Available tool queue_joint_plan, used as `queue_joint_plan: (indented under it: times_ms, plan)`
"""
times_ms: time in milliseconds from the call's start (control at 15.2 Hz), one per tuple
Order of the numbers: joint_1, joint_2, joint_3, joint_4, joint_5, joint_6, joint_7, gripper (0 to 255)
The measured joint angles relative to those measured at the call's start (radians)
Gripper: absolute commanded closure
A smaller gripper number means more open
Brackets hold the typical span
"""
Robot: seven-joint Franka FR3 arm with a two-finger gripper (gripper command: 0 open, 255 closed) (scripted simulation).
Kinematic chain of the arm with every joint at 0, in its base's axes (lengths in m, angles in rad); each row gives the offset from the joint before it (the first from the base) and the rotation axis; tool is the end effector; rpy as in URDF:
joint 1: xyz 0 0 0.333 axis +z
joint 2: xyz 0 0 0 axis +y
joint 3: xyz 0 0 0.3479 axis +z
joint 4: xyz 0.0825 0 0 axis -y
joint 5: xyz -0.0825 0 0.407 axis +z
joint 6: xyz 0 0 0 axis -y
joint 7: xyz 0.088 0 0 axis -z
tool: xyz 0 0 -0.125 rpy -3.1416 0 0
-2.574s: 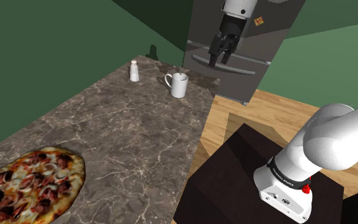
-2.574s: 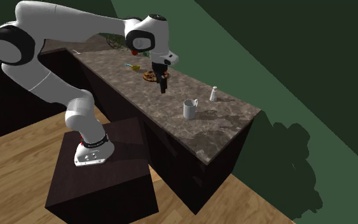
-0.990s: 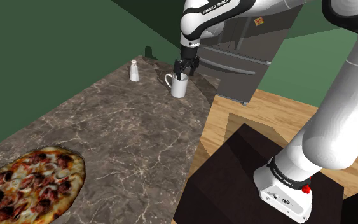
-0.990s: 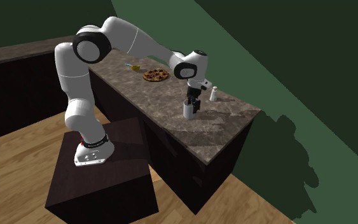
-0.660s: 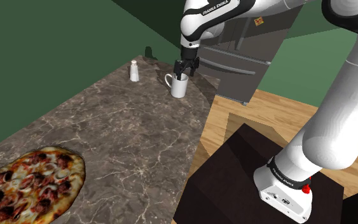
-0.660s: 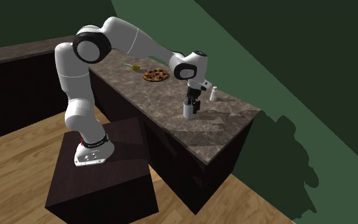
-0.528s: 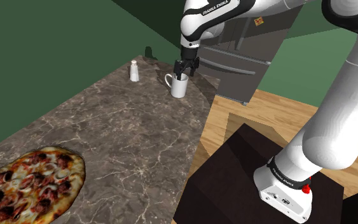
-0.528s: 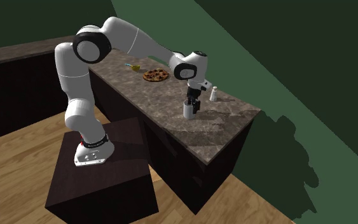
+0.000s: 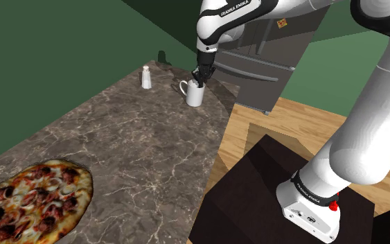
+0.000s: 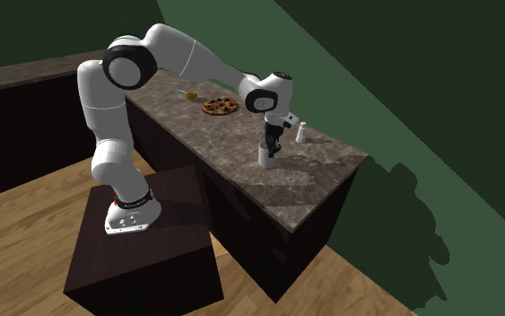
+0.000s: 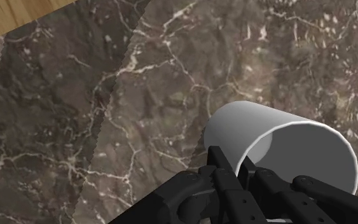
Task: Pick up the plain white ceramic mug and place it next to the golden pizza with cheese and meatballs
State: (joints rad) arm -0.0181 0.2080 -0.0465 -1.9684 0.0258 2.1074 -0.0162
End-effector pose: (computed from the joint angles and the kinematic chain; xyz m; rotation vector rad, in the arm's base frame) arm 0.6122 -0.0371 0.3619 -3.1235 0.0964 0.1066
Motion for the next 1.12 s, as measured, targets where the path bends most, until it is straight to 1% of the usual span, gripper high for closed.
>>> queue_joint_plan:
  times_ms: [264, 1122]
  plan:
    - [0.0, -0.007, 0.0, 0.007, -0.001, -0.015, 0.001, 255]
    - [0.001, -0.07, -0.001, 0.102, -0.005, -0.172, 0.005, 255]
